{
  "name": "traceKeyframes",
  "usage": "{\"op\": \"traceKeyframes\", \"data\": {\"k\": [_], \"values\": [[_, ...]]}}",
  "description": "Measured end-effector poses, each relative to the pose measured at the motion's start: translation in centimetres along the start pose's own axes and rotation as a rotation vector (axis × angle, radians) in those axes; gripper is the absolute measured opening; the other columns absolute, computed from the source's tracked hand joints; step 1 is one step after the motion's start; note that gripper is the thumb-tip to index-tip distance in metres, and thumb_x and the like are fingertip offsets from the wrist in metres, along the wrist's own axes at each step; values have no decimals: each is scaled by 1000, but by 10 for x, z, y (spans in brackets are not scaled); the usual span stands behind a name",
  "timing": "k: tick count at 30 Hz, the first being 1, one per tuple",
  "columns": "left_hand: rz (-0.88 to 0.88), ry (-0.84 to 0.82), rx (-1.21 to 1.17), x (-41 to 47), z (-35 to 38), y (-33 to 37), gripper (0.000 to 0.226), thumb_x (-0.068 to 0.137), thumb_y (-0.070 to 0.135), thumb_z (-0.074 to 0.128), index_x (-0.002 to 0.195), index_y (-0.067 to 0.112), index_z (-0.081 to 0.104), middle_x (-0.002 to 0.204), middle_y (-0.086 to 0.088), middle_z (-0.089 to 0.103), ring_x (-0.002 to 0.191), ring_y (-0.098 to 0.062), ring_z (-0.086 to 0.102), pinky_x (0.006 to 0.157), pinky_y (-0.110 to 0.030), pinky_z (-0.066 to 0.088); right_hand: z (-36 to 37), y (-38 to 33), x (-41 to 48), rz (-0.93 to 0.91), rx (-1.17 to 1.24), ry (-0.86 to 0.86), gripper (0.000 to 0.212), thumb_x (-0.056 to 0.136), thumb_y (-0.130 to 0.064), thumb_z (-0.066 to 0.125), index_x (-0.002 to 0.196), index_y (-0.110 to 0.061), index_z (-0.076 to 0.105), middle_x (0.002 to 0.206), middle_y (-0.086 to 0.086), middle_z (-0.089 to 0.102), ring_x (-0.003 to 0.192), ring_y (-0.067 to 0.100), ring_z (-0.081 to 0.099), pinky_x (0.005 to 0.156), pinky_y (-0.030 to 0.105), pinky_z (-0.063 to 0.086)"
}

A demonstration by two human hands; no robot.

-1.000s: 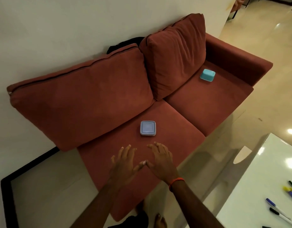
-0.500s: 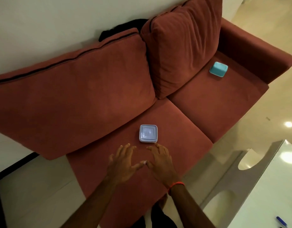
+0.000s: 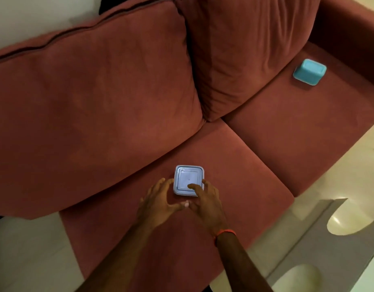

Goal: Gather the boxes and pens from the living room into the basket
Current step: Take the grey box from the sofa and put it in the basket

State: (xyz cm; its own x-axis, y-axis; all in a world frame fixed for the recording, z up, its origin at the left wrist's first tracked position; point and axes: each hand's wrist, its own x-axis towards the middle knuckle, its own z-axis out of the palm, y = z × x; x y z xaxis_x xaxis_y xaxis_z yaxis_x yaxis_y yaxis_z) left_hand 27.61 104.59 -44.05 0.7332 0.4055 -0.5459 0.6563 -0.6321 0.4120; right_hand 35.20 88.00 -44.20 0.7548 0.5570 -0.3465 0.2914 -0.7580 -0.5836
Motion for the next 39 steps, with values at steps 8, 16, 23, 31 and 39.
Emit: {"op": "traceKeyframes", "data": {"k": [8,16,23,31,39], "values": [[-2,-64,-274,52,31,3,128,34,83,79,148,40,39,152,14,39,139,-11,42,112,-40,42,25,46,45,132,73,-108,74,83,-29,70,148,-31,34,156,19,16,143,37,24,115,40,31],[-1,-162,-540,59,42,1,130,38,64,93,151,32,39,150,12,45,135,-8,47,114,-37,43,25,48,56,29,8,-213,75,90,-23,60,154,-13,22,153,17,27,138,32,34,115,36,30],[16,-177,-545,2,-1,13,126,43,63,90,153,33,37,144,10,53,128,-9,56,110,-36,47,-8,7,15,19,18,-193,78,89,-25,64,154,-13,23,150,19,28,137,33,33,113,37,32],[34,-169,-497,-74,-63,36,90,79,57,76,155,29,37,146,3,55,122,-8,59,101,-26,48,-63,-50,-49,-64,-80,-84,68,85,-35,69,145,-27,40,137,17,36,126,34,38,103,42,43],[168,-126,-400,-154,-116,46,86,80,62,71,154,36,35,145,7,55,113,-2,58,84,-13,44,-97,-98,-121,-62,9,82,62,81,-30,72,137,-32,45,131,10,37,123,28,40,100,38,47]]}}
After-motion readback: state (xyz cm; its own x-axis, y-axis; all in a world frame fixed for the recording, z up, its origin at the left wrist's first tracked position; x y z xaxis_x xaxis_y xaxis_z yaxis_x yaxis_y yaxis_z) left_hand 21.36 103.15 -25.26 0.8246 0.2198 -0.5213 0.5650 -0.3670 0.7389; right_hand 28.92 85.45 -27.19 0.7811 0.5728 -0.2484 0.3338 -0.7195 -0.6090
